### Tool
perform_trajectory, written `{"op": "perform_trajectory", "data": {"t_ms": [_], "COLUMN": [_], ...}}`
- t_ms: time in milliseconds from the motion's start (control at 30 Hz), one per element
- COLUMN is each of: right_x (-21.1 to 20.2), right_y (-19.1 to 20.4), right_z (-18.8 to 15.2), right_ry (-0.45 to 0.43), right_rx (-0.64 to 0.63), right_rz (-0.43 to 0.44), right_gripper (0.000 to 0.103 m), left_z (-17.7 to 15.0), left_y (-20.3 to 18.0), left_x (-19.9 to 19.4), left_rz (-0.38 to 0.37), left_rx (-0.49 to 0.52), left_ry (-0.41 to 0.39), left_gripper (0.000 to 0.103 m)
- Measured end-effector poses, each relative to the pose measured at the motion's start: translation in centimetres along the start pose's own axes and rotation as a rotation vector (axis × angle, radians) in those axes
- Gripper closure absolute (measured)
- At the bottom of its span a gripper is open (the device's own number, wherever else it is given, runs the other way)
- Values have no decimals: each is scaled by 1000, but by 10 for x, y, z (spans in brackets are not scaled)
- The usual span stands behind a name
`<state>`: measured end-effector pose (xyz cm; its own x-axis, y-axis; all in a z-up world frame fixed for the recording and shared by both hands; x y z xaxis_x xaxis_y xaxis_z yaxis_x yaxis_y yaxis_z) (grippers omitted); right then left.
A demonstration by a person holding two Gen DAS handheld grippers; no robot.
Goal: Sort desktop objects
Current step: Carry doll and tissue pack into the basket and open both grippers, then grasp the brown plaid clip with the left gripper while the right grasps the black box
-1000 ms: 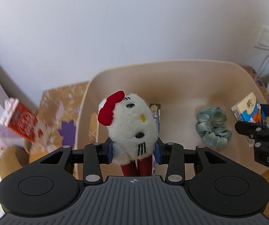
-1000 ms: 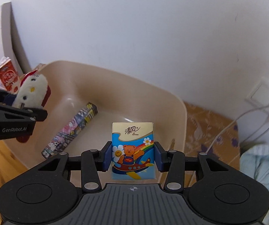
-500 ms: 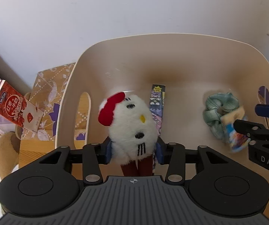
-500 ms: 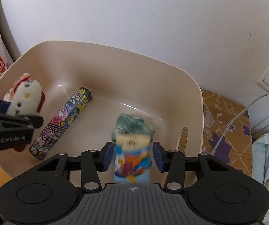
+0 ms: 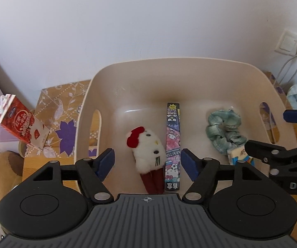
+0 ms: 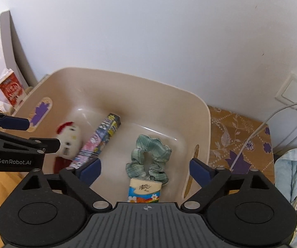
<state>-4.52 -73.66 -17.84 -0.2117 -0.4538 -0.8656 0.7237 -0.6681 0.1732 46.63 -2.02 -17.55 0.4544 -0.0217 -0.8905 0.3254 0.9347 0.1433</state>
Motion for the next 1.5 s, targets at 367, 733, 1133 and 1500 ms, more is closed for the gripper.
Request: {"op": "perform_trajectory", "data": {"t_ms": [367, 733, 1133, 1500], "right_x": [-52, -56, -38, -9], "right_y": [8, 22, 24, 40], "right_z": [-34, -91, -143, -168], "right_ry": [-62, -6, 71, 148], "right_rx": [-21, -38, -16, -41], "right_rz": [16, 32, 62, 91], "right_gripper": [0, 0, 0, 0], "left_z": [-41, -100, -130, -134], "left_y": [-1, -7, 0, -6], "left_x": [-36, -42, -25, -8], "left_rz": [-27, -73, -137, -178], "left_rx": [106, 222, 197, 170], "left_ry": [-4, 63, 162, 222], "left_gripper": [31, 31, 31, 31]}}
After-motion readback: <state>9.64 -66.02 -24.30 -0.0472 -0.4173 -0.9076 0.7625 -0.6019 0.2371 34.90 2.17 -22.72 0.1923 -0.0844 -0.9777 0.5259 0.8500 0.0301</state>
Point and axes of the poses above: each gripper's, at about its wrist camera, not at the fingertips, and x roughly the way its jaws point, y to its left, z to its top, the point moved 2 cm from there along x, roughly the way its jaws point, and after that the axes turned 7 degrees about y, right-handed, at the moved point
